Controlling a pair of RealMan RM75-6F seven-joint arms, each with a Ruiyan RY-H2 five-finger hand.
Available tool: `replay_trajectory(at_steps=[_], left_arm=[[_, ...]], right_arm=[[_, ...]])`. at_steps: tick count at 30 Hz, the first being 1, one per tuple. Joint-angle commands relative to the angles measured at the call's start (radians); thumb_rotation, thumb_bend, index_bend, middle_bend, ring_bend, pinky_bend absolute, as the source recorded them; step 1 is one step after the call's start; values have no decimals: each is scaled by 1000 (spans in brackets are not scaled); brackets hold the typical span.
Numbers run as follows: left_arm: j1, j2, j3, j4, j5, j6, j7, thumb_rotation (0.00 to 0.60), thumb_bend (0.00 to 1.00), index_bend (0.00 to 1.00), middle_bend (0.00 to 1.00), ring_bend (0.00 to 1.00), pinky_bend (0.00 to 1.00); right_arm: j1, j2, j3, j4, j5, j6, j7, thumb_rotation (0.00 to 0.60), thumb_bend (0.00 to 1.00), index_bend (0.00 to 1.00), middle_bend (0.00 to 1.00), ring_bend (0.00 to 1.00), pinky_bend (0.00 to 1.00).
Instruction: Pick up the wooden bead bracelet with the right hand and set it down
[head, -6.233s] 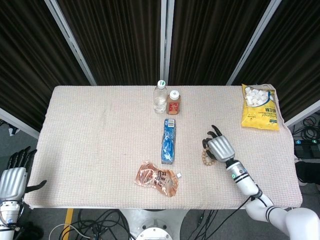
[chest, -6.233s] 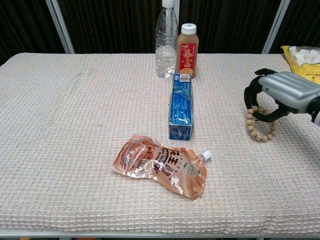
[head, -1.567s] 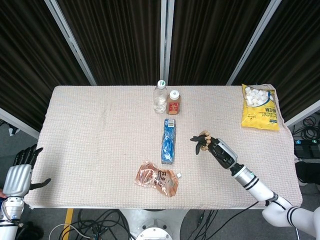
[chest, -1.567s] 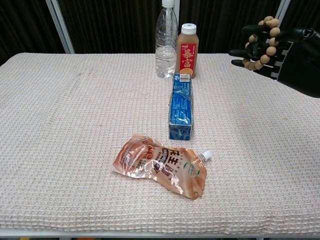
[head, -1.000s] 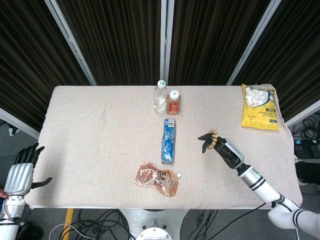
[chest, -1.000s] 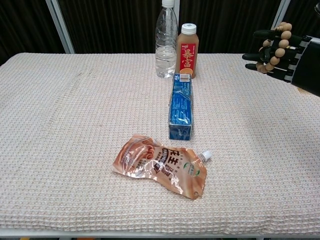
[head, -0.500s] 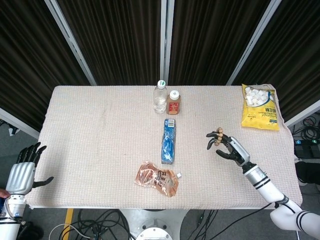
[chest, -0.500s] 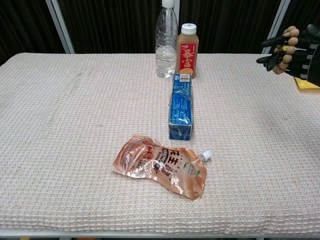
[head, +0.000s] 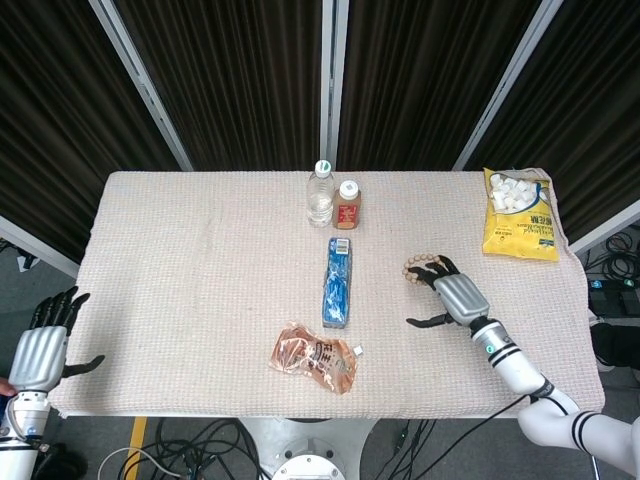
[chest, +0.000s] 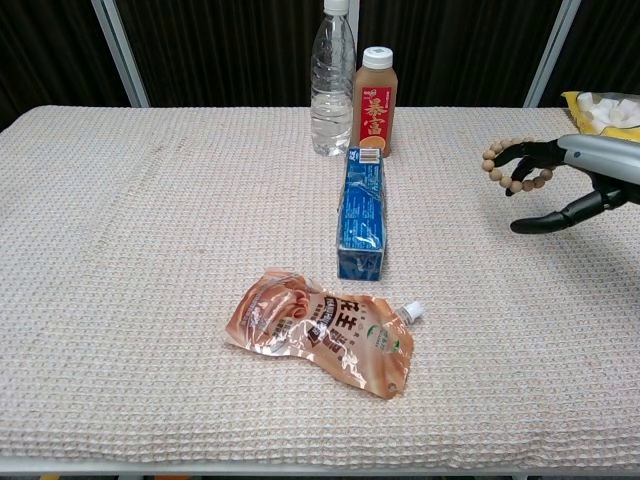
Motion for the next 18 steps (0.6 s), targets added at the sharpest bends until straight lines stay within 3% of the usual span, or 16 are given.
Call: replay_trajectory(at_steps=[1, 4, 8, 12, 13, 16, 18], left_arm=[[-2, -1, 0, 3, 2, -2, -3, 600, 0, 104, 18, 0, 0], [-2, -2, -1, 5, 4, 1, -6, 600, 0, 104, 18, 0, 0], [-4, -3, -1, 4, 8, 2, -6, 600, 0, 103, 18, 0, 0], [-5, -2, -3, 1, 13, 9, -4, 600, 0, 104, 17, 0, 0], [-4, -2, -3, 1, 14, 11, -3, 600, 0, 104, 17, 0, 0], [-2, -5, -7, 2, 18, 25, -1, 600, 0, 104, 18, 0, 0], [-1, -7, -8, 4, 21, 32, -1, 600, 0, 103, 18, 0, 0]], right_arm=[[-15, 61, 29, -144, 89, -67, -97, 277, 0, 0, 131, 0, 0], [-29, 116, 27, -213, 71, -81, 10, 278, 0, 0, 121, 0, 0], [-46, 197, 16, -288, -22, -88, 296, 279, 0, 0, 61, 0, 0], [-104, 178, 23, -235, -117, 77, 434, 253, 0, 0, 94, 0, 0], [-120, 170, 27, -224, -116, 111, 418, 257, 0, 0, 110, 0, 0], [-193, 169, 33, -219, -96, 234, 180, 431, 35, 0, 156, 0, 0], [-240, 174, 40, -243, -72, 311, 22, 476, 60, 0, 161, 0, 0]])
